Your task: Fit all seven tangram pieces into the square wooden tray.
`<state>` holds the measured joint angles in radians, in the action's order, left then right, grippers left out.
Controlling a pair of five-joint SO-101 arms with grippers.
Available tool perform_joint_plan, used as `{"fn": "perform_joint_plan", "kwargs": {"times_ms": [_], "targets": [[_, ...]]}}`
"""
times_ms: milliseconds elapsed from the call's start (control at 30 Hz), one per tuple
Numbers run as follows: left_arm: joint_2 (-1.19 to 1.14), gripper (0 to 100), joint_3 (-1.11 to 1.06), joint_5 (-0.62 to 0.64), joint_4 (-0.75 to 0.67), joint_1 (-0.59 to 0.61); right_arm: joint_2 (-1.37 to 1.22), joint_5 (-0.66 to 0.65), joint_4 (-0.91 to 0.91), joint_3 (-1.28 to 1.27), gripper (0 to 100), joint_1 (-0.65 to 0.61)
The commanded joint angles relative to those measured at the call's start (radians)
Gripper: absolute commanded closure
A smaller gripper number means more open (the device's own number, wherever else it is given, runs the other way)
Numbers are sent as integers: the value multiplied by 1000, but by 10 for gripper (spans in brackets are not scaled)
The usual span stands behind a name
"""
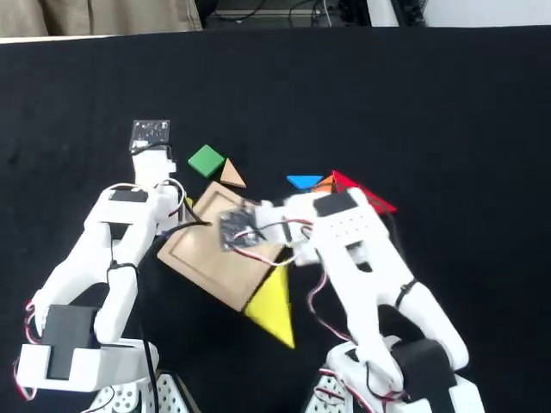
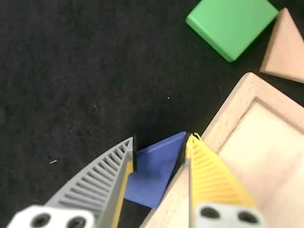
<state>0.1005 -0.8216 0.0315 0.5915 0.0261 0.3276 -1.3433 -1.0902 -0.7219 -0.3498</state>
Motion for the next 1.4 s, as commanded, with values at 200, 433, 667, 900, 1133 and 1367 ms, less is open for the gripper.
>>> {"fn": "perform_joint_plan", "kwargs": {"times_ms": [200,433,667,900,1133,1367], "targets": [[5,812,33,-9,17,-16,16,226,-55,189,987,-153],[6,812,22,-29,18,-16,206,298,-365,202,988,-150],[141,812,-15,-91,112,-10,676,594,-244,-59,987,-103],[677,810,-213,-150,259,-151,898,1039,5,-414,986,186],[939,809,-259,-269,482,-236,766,1028,54,-440,986,287],[924,812,-243,-393,563,-314,484,1036,130,-308,987,241]]}}
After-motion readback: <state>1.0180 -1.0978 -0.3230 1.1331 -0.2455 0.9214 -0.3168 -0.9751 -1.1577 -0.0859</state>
